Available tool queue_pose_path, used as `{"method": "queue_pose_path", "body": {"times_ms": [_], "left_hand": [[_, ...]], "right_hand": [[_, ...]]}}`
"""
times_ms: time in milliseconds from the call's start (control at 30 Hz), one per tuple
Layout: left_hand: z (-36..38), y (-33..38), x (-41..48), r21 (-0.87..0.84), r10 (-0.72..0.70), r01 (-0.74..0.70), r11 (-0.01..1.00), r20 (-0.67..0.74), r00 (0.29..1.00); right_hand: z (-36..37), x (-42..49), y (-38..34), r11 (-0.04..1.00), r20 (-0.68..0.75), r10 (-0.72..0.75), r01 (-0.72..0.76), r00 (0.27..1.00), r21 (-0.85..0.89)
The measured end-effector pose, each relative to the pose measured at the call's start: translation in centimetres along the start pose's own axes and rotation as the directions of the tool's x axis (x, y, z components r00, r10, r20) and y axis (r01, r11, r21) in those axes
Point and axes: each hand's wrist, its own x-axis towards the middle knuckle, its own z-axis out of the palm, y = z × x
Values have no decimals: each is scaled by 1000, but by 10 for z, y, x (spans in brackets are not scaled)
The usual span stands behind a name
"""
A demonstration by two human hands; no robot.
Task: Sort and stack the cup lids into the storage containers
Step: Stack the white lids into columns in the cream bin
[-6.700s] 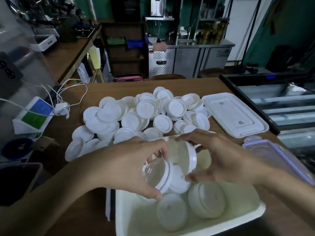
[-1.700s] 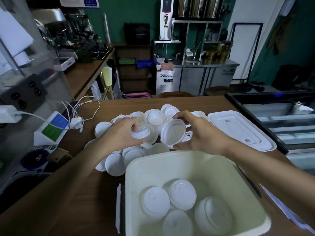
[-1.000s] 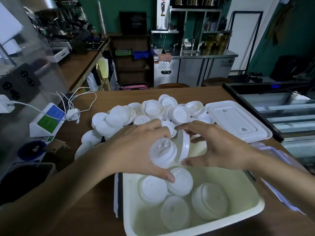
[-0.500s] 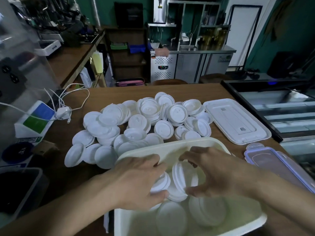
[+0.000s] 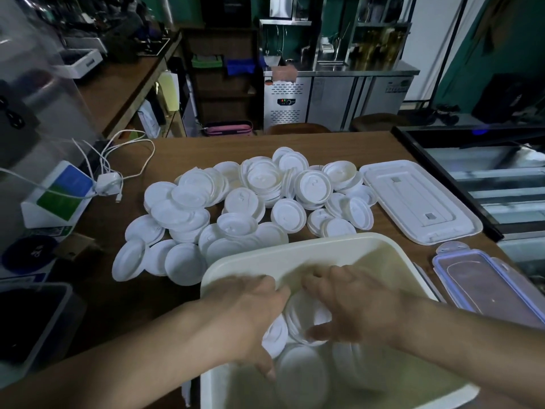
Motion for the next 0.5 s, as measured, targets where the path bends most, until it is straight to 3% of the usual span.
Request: {"method": "queue_pose_path", "body": {"times_ms": [167,500], "left_hand": [[2,-4,4,-5,7,-7,1000,-45,999],[3,6,18,51,6,-9,999,53,999]], "right_hand": [[-4,0,4,999,-55,-26,27,998,31],[3,2,3,994,-4,-94,94,996,61]]}}
